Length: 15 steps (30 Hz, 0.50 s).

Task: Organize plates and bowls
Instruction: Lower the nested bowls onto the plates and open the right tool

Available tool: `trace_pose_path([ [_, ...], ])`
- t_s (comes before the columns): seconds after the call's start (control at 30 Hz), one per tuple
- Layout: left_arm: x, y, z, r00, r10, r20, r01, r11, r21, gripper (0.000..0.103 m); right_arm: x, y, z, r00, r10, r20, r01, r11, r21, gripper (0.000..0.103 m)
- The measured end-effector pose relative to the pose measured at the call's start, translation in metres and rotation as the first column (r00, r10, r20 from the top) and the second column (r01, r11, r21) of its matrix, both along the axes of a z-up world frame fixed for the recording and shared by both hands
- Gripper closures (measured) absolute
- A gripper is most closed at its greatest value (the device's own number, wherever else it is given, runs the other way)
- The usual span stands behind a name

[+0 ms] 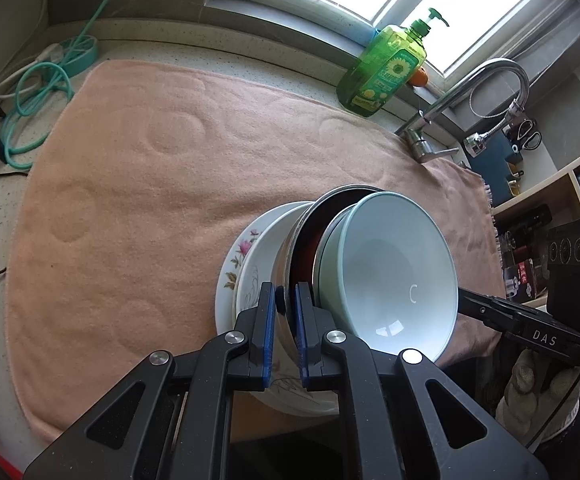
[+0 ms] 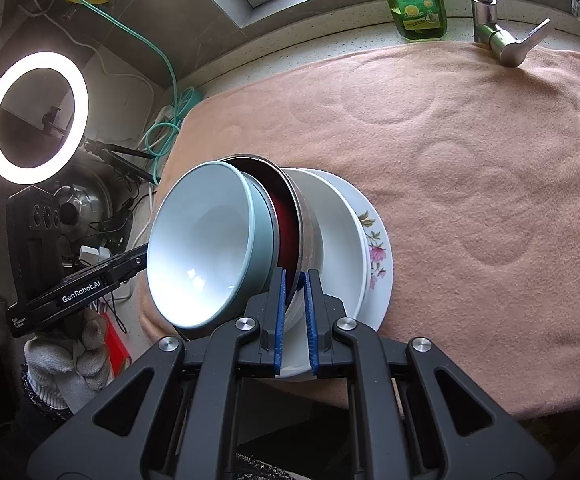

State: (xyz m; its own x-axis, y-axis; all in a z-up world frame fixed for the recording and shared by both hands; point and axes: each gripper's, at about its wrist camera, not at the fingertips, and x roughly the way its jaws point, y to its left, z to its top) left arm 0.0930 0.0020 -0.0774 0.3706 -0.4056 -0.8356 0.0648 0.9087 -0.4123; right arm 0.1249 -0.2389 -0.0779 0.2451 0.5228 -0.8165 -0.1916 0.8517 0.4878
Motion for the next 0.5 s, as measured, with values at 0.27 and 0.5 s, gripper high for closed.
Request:
trace_pose_path([
  [0.27,-0.0008,0.0008,0.0010,1.000,-0.010,0.003,0.010,1.000,-0.002,0.095,-0.0058,0.0026,0.0037,1.000,-0.003,0.015,0.003,1.000,-0.023,0.093],
  [0.5,-0.0046,0.0001,0.0039,1.000,-0.017,0.015,0.016,1.000,0.015,0.094,-0.0094,-0.0002,0.0087,0.999,-0.015,0.029,0.016,0.999,-0.037,0.091],
])
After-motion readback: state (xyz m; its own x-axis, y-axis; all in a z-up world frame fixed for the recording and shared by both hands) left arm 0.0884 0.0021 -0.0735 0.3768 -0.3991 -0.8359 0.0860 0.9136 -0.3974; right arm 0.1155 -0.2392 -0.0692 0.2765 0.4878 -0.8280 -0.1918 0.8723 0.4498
